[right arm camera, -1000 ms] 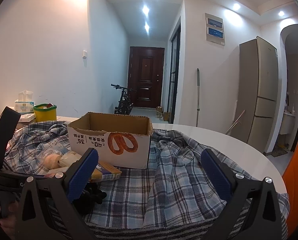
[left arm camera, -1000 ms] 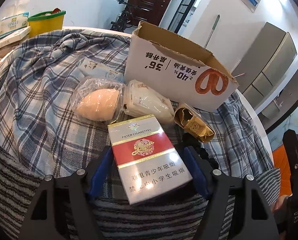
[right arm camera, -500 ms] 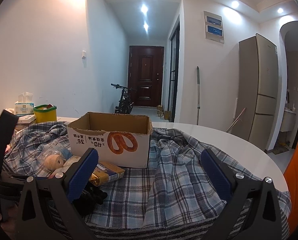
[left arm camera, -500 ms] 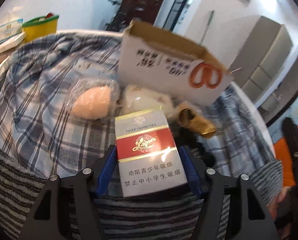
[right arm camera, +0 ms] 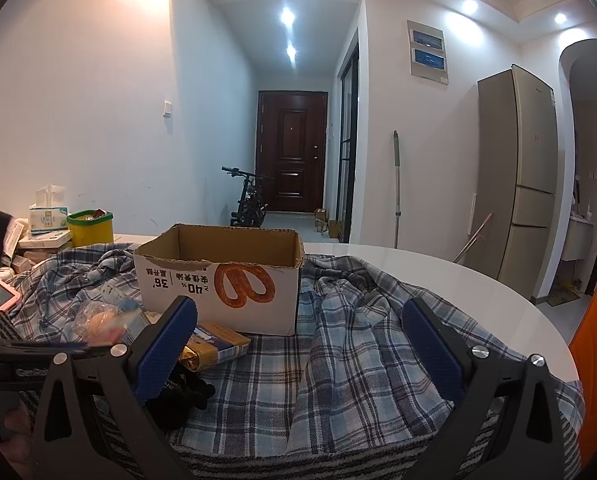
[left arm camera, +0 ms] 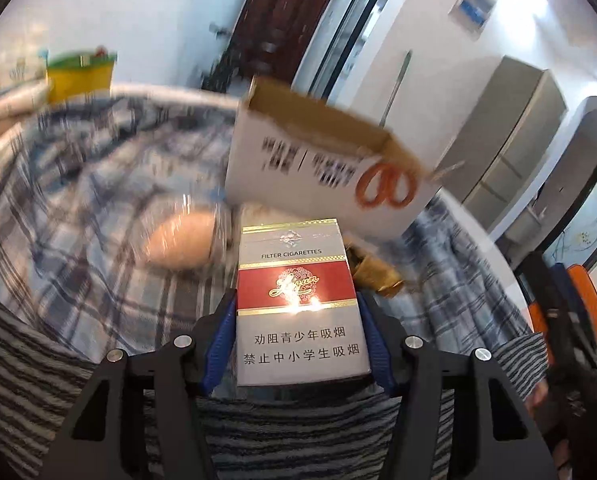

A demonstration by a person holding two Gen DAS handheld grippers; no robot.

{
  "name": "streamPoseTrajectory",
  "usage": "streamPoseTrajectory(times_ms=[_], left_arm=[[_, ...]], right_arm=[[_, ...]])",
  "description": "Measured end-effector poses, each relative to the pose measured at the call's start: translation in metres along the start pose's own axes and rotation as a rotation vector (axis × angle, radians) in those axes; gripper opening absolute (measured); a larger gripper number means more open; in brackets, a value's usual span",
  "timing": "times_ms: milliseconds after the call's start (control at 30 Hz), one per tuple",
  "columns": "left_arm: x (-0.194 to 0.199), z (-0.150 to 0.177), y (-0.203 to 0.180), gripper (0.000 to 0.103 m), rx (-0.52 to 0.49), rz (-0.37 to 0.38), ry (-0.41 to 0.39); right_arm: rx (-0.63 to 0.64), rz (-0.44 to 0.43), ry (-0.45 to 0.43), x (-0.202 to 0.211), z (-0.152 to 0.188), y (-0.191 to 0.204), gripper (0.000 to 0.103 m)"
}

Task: Organize objects
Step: 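Lower the left gripper onto the white-and-red cigarette pack and close it, then lift the white-and-red pack with the left gripper while the right approaches the gold pack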

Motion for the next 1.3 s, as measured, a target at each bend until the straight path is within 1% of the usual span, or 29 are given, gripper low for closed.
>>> streamPoseTrajectory(times_ms=[133,233,267,333,367,400,433,500,533,600,700,800,933,1000,1067,1133,1200,1300], left_arm=[[0.022,-0.007,-0.011,0.06,-0.047,0.029,-0.117],[0.033,-0.012,-0.013,0.06,-0.053,0.025,-0.178],[0.038,-0.014,-0.012,0.06,-0.057,0.012,-0.197],[0.048,-0.02,-0.015,0.059,-0.093,-0.041,-0.234],[0.056,-0.024,-0.018,0.059,-0.125,-0.065,-0.268],[0.068,-0.031,-0.022,0.059,-0.175,-0.095,-0.33],[0.074,-0.034,-0.024,0.059,-0.199,-0.113,-0.362],[0.088,-0.04,-0.028,0.059,-0.26,-0.157,-0.45],[0.09,-0.04,-0.028,0.059,-0.268,-0.16,-0.465],[0.085,-0.037,-0.025,0.059,-0.265,-0.149,-0.471],[0.072,-0.032,-0.02,0.059,-0.27,-0.177,-0.437],[0.08,-0.032,-0.022,0.059,-0.274,-0.178,-0.472],[0.079,-0.03,-0.024,0.059,-0.291,-0.195,-0.478],[0.076,-0.031,-0.02,0.059,-0.279,-0.228,-0.467],[0.073,-0.031,-0.015,0.059,-0.256,-0.25,-0.45],[0.072,-0.031,-0.007,0.059,-0.222,-0.257,-0.441],[0.072,-0.032,0.0,0.059,-0.194,-0.281,-0.434],[0.069,-0.032,0.003,0.059,-0.181,-0.282,-0.422]], right_arm=[[-0.005,0.001,0.005,0.0,0.0,-0.001,0.102],[-0.004,0.002,0.007,0.0,0.0,-0.002,0.102],[-0.004,0.003,0.007,0.0,0.0,-0.001,0.102],[-0.003,0.004,0.01,-0.001,0.0,-0.003,0.102],[-0.004,0.004,0.011,0.0,0.0,-0.004,0.102],[-0.006,0.004,0.011,0.0,0.0,-0.004,0.102],[-0.008,0.005,0.01,0.0,-0.001,-0.005,0.102],[-0.01,0.008,0.01,0.001,-0.001,-0.006,0.102],[-0.011,0.011,0.009,0.001,-0.002,-0.006,0.102],[-0.012,0.016,0.003,0.003,-0.003,-0.006,0.102],[-0.024,0.02,-0.009,0.007,-0.005,-0.008,0.102],[-0.05,0.007,-0.004,0.009,-0.007,-0.009,0.102],[-0.09,-0.023,0.022,0.006,-0.006,-0.005,0.102],[-0.091,-0.022,0.048,0.002,-0.005,0.0,0.095],[-0.089,-0.029,0.077,-0.004,-0.003,0.007,0.091],[-0.096,-0.062,0.106,-0.009,-0.003,0.015,0.087],[-0.104,-0.097,0.139,-0.015,-0.001,0.024,0.083],[-0.117,-0.144,0.186,-0.025,0.003,0.039,0.08]])
Point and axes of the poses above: each gripper's, at about its wrist camera, not at the fingertips, and x roughly against the way its jaws point, y to its left, z to its underside, the point moved 7 cm from there along -x, roughly the way its jaws point, and after that the axes turned 2 degrees about -y, right-handed, at the moved point
